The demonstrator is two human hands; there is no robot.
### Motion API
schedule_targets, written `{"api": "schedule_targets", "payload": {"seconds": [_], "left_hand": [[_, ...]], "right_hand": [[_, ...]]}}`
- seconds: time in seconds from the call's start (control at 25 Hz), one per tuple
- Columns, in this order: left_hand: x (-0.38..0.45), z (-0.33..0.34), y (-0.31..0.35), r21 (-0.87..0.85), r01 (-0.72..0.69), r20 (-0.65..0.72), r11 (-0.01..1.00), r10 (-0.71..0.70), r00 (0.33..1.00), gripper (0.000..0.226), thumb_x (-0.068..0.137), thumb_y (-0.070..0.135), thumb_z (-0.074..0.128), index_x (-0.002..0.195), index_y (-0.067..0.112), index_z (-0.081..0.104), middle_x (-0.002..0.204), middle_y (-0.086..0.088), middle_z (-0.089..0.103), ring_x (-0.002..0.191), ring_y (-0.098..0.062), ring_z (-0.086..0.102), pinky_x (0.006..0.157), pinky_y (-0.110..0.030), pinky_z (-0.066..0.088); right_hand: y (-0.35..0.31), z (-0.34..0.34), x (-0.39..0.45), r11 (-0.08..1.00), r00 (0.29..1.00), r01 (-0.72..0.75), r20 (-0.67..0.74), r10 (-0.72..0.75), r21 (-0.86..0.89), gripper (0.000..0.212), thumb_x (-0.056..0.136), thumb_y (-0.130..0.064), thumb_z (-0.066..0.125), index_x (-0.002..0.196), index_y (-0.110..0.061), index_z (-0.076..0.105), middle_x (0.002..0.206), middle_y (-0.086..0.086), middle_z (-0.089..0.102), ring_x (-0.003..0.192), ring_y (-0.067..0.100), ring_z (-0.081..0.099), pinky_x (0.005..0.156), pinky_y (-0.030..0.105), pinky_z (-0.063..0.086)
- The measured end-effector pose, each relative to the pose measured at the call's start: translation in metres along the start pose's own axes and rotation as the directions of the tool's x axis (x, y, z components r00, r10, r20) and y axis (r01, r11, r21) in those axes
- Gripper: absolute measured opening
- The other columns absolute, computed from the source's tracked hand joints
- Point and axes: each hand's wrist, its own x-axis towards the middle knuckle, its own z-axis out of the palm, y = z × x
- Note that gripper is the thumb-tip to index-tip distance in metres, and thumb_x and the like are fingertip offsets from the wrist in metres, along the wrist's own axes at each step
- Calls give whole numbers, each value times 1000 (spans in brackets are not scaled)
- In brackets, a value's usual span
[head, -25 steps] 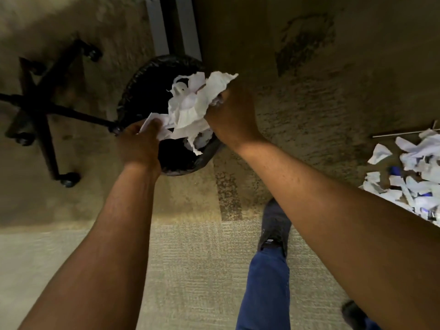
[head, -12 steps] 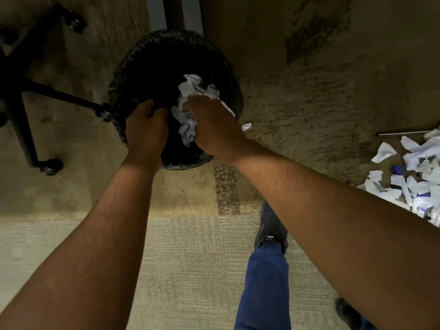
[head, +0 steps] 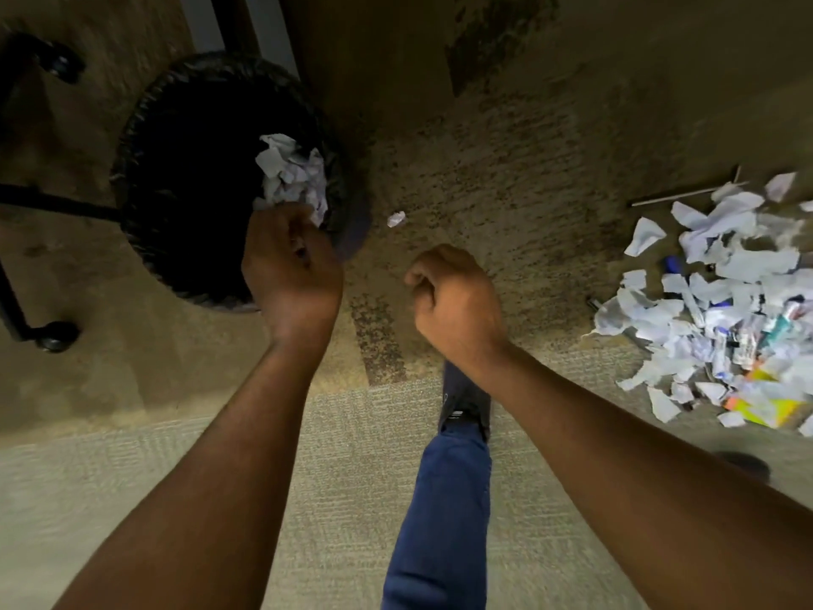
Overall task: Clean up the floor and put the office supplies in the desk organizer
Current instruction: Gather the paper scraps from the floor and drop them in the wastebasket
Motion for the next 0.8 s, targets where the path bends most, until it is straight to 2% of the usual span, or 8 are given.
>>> {"api": "schedule_targets", "payload": {"seconds": [0.08,0.16,0.28,0.32,0.4,0.52,0.6,0.8], "left_hand": [[-27,24,16,-8,-98,131,995,98,987,22,85,14,48,93,5,66,88,-14,65,81,-27,63,71,-31,48],[-56,52,30,5,-169,306,986,160,938,24,86,18,47,94,5,66,87,-13,65,83,-31,62,71,-35,49],[-107,97,56,14,-281,585,960,220,780,18,90,21,53,96,9,65,79,-4,63,76,-32,63,59,-22,40],[-123,112,66,-6,-310,642,951,241,727,19,91,22,55,102,10,65,88,-6,66,81,-31,64,63,-23,43],[-155,142,86,-51,-372,721,927,292,629,26,91,23,56,114,12,63,112,-9,66,100,-28,62,82,-29,47],[-195,185,114,-76,-374,810,924,276,517,36,90,25,58,123,12,59,123,-9,61,113,-27,56,93,-34,46],[-219,214,130,-70,-383,845,921,258,468,43,88,25,60,129,13,55,128,-11,57,119,-29,52,98,-36,43],[-264,276,146,-30,-443,891,896,225,395,59,85,31,65,139,19,43,142,-9,44,129,-28,42,103,-34,37]], "right_hand": [[38,-15,-22,991,990,-125,56,128,-54,21,76,-1,50,86,-6,68,89,10,66,83,26,60,66,32,52],[77,-33,-46,964,966,-246,52,252,-101,22,80,-4,53,96,-8,67,97,11,65,92,29,58,74,34,51],[136,-68,-88,913,924,-380,-9,383,-149,25,83,-9,57,107,-10,64,106,11,63,100,28,55,80,34,47],[155,-80,-102,896,909,-415,-24,417,-158,27,84,-12,58,111,-11,62,109,10,62,103,26,55,81,33,47],[190,-104,-130,860,876,-480,-46,480,-170,32,85,-17,59,117,-13,59,114,8,61,108,25,54,84,34,48],[237,-134,-166,829,846,-532,-56,531,-173,38,85,-22,59,121,-12,54,117,9,59,110,27,54,87,39,50],[268,-151,-188,809,824,-566,-79,561,-159,39,85,-23,61,122,-12,54,118,10,58,110,28,53,87,41,49],[346,-178,-230,770,784,-620,-78,616,-151,49,82,-25,65,127,-12,51,127,11,53,115,31,49,90,42,46]]}}
